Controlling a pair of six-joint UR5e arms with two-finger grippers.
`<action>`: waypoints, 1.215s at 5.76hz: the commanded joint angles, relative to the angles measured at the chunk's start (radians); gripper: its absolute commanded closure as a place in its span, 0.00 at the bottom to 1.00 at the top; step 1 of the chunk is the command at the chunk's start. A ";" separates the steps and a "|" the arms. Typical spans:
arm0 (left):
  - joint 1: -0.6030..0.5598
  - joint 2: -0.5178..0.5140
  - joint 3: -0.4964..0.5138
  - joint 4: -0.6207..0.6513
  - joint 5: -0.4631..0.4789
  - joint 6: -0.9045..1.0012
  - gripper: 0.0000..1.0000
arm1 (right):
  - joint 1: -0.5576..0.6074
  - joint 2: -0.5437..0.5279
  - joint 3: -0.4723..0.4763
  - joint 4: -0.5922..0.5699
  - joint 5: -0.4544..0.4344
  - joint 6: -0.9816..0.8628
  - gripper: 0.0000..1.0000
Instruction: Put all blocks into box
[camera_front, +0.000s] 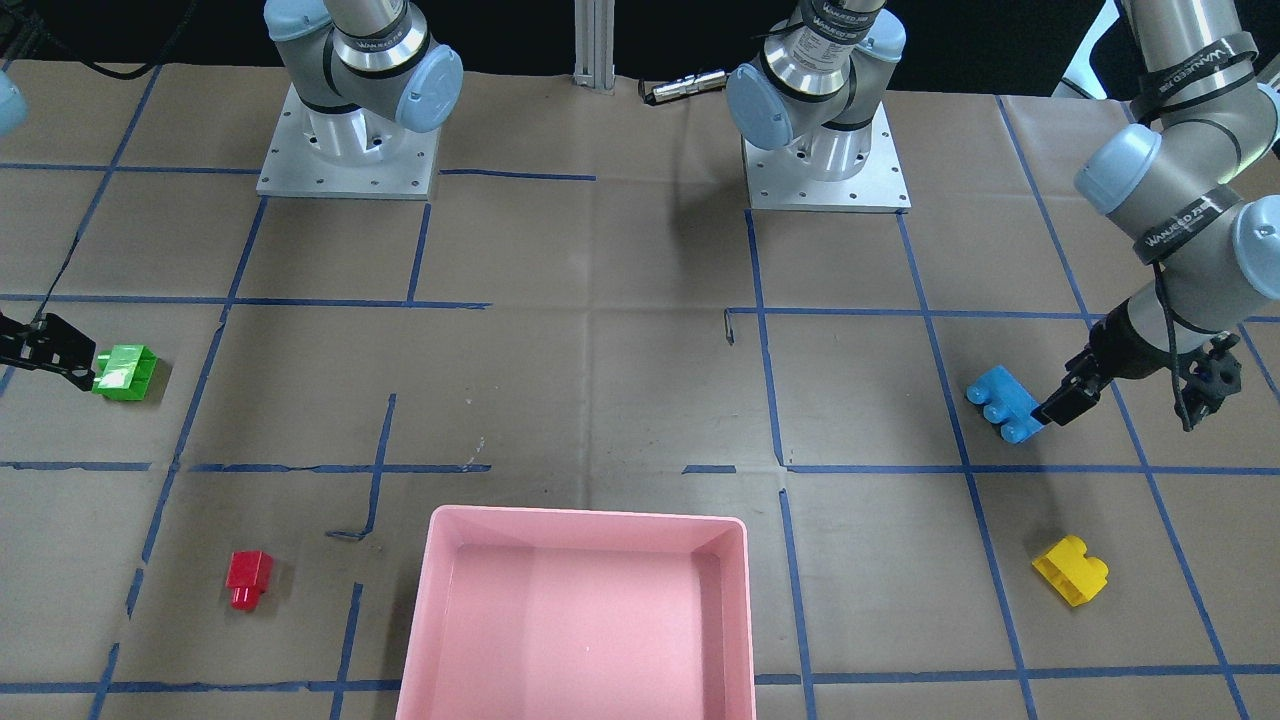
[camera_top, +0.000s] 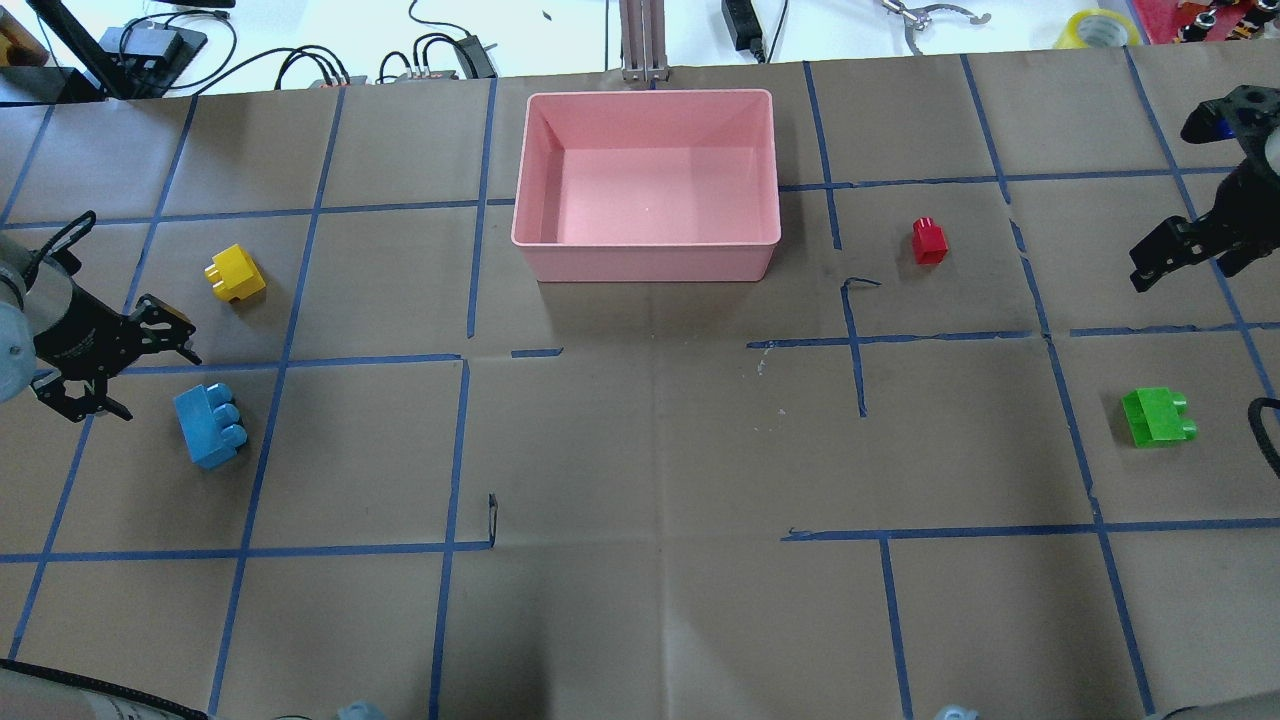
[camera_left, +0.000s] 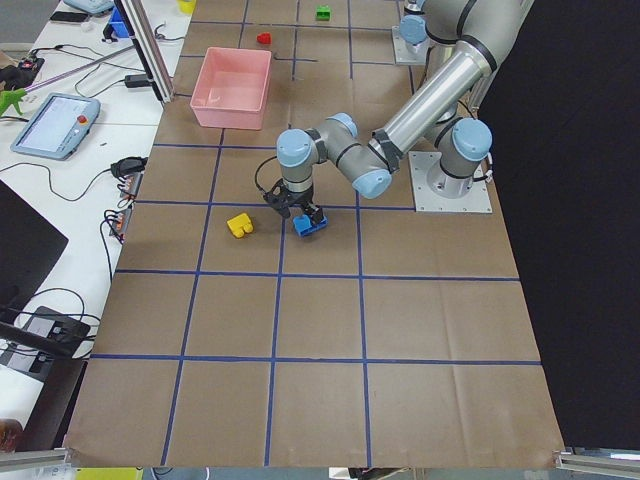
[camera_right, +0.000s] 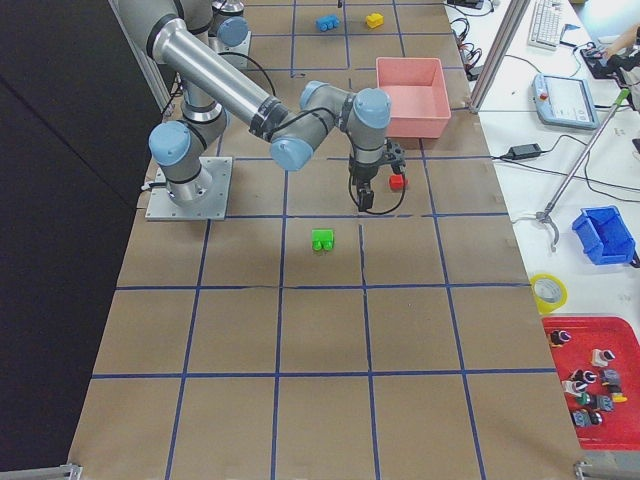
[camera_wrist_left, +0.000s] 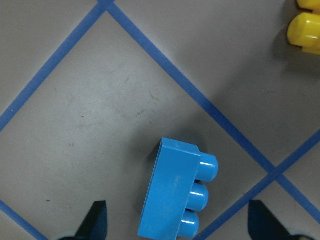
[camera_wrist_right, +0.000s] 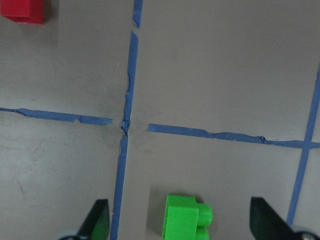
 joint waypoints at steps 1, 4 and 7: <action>-0.026 -0.047 -0.008 0.074 0.001 -0.013 0.01 | -0.045 0.034 0.096 -0.101 0.006 0.002 0.03; -0.027 -0.075 -0.074 0.193 0.002 -0.009 0.01 | -0.112 0.085 0.148 -0.150 0.006 0.001 0.03; -0.022 -0.072 -0.132 0.249 0.001 -0.004 0.01 | -0.118 0.085 0.234 -0.279 0.000 0.002 0.03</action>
